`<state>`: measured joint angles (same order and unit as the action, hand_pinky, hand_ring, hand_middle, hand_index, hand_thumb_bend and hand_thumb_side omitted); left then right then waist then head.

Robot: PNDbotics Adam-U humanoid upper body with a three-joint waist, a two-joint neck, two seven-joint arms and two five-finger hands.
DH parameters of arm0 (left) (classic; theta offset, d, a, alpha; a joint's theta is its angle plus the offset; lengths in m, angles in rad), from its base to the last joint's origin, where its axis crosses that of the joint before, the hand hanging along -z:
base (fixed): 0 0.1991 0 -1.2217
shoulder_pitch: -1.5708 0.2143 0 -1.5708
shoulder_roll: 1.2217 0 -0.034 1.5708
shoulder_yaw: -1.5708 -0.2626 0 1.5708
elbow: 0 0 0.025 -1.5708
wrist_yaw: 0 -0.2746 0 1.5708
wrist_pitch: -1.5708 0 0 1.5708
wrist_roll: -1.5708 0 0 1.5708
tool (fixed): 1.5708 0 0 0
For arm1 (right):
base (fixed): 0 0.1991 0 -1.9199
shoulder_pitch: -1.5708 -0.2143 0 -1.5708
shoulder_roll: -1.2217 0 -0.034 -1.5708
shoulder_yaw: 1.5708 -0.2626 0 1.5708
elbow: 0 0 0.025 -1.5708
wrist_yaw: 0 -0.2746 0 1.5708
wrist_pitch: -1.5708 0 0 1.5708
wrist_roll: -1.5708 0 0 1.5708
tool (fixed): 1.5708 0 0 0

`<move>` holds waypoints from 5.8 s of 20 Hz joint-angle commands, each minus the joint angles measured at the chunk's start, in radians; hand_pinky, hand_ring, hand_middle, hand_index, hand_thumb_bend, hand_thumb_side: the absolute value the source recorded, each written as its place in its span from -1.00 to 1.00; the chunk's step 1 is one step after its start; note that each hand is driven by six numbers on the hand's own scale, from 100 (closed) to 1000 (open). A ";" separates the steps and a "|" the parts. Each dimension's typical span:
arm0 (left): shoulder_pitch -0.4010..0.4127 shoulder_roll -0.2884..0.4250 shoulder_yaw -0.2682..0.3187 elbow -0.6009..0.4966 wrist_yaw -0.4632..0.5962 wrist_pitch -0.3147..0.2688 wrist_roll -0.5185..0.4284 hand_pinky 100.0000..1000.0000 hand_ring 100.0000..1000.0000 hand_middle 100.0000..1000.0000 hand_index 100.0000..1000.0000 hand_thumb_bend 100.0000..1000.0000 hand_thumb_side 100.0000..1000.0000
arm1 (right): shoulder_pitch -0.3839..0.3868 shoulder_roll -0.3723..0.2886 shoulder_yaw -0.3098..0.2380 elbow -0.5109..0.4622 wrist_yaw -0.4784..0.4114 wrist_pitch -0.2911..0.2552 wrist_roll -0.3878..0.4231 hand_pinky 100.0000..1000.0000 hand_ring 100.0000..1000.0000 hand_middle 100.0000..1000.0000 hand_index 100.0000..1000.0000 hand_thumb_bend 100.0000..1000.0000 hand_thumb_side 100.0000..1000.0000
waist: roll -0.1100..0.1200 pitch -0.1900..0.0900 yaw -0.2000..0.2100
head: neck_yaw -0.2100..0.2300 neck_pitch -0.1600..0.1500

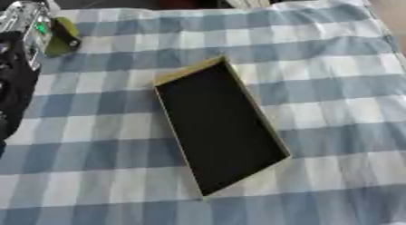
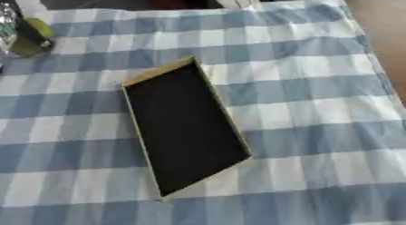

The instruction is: Pick up objects on the table and place them in the box.

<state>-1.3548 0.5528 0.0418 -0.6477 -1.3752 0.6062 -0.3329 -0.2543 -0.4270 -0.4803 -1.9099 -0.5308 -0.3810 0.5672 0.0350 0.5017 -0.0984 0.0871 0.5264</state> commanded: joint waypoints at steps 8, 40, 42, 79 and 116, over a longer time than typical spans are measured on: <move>-0.013 0.020 -0.005 -0.018 -0.047 -0.013 -0.013 -1.00 -0.93 -0.52 -0.28 0.42 -0.75 | 0.003 -0.014 -0.011 -0.014 0.000 0.017 -0.007 0.52 0.42 0.16 0.88 -1.00 -0.03 | -0.002 -0.042 0.005 | 0.004 0.006; 0.084 0.100 -0.176 -0.357 0.072 -0.385 0.024 -1.00 -1.00 -0.76 -0.87 0.51 -1.00 | 0.010 -0.006 -0.003 -0.057 -0.004 0.099 -0.060 0.51 0.41 0.16 0.88 -1.00 -0.02 | 0.014 -0.124 0.021 | -0.033 0.086; 0.097 0.110 -0.199 -0.408 0.104 -0.411 0.013 -1.00 -1.00 -0.76 -0.87 0.52 -1.00 | 0.009 -0.006 -0.001 -0.060 -0.007 0.103 -0.063 0.51 0.41 0.16 0.88 -1.00 -0.02 | 0.014 -0.131 0.020 | -0.034 0.089; 0.293 0.205 -0.549 -1.340 0.689 -0.465 -0.104 -1.00 -1.00 -0.75 -0.84 0.17 -1.00 | -0.001 0.016 0.008 -0.090 -0.018 0.166 -0.099 0.51 0.41 0.15 0.87 -1.00 -0.01 | 0.031 -0.178 -0.019 | -0.068 0.110; 0.359 0.074 -0.685 -1.070 0.596 -0.524 -0.225 -0.01 0.08 0.17 0.26 0.63 -0.74 | 0.008 0.042 0.005 -0.090 -0.010 0.183 -0.089 0.50 0.41 0.14 0.87 -1.00 0.00 | 0.026 -0.174 -0.027 | -0.054 0.109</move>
<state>-0.9847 0.6057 -0.6607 -1.7130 -0.7668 0.0915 -0.5555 -0.2447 -0.3705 -0.4681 -1.9782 -0.5426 -0.1991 0.4770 0.0685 0.3458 -0.1257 0.0301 0.6331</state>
